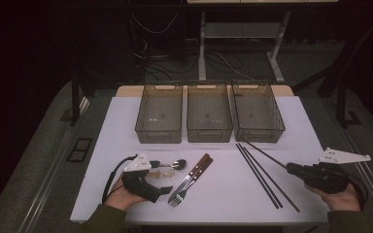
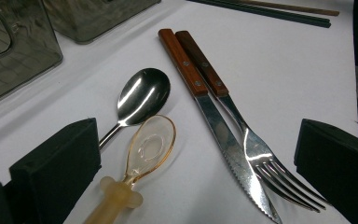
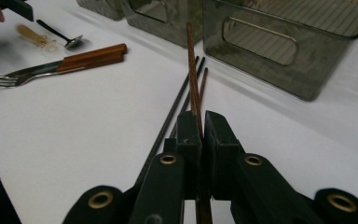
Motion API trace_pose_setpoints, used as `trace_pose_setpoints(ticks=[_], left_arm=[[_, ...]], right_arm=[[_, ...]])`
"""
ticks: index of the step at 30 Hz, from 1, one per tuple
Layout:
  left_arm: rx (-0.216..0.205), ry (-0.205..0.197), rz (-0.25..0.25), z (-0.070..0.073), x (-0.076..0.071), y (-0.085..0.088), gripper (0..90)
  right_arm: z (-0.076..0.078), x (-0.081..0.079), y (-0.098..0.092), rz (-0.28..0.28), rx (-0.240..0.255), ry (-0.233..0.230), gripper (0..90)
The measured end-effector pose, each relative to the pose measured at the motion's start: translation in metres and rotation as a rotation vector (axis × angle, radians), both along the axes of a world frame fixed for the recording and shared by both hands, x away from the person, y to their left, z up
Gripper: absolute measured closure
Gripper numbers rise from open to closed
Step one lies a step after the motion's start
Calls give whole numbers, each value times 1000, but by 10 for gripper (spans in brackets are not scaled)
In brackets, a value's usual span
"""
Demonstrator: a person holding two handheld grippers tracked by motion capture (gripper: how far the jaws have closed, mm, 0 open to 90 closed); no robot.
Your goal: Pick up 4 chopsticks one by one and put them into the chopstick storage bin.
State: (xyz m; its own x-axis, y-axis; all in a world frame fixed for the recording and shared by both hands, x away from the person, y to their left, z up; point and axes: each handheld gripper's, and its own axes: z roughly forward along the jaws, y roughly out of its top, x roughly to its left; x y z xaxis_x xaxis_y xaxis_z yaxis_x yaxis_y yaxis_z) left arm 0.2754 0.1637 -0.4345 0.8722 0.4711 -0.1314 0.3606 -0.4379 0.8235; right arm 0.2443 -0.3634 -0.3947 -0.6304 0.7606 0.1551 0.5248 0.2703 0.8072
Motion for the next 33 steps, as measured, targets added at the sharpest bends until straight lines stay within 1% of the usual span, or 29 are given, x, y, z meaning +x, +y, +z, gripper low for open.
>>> trace_pose_setpoints(ticks=[4,7,10,14,17,20,25,33], left_arm=[[-18,1,4,1,0,1,0],[-8,4,1,0,0,1,0],[-5,1,0,1,0,0,0],[-10,5,1,0,0,0,0],[-7,-2,-1,1,0,0,0],[-15,-1,2,1,-1,0,0],[-9,0,-1,1,-1,-2,0],[-11,1,-2,0,-1,-3,0]], right_arm=[[4,2,3,16,4,-5,854],[8,3,6,23,15,1,854],[10,6,9,32,18,-8,854],[15,10,15,36,32,-22,853],[18,13,19,35,44,-26,853],[20,18,24,35,46,-28,853],[22,26,35,48,45,-32,853],[26,39,61,75,33,-35,853]])
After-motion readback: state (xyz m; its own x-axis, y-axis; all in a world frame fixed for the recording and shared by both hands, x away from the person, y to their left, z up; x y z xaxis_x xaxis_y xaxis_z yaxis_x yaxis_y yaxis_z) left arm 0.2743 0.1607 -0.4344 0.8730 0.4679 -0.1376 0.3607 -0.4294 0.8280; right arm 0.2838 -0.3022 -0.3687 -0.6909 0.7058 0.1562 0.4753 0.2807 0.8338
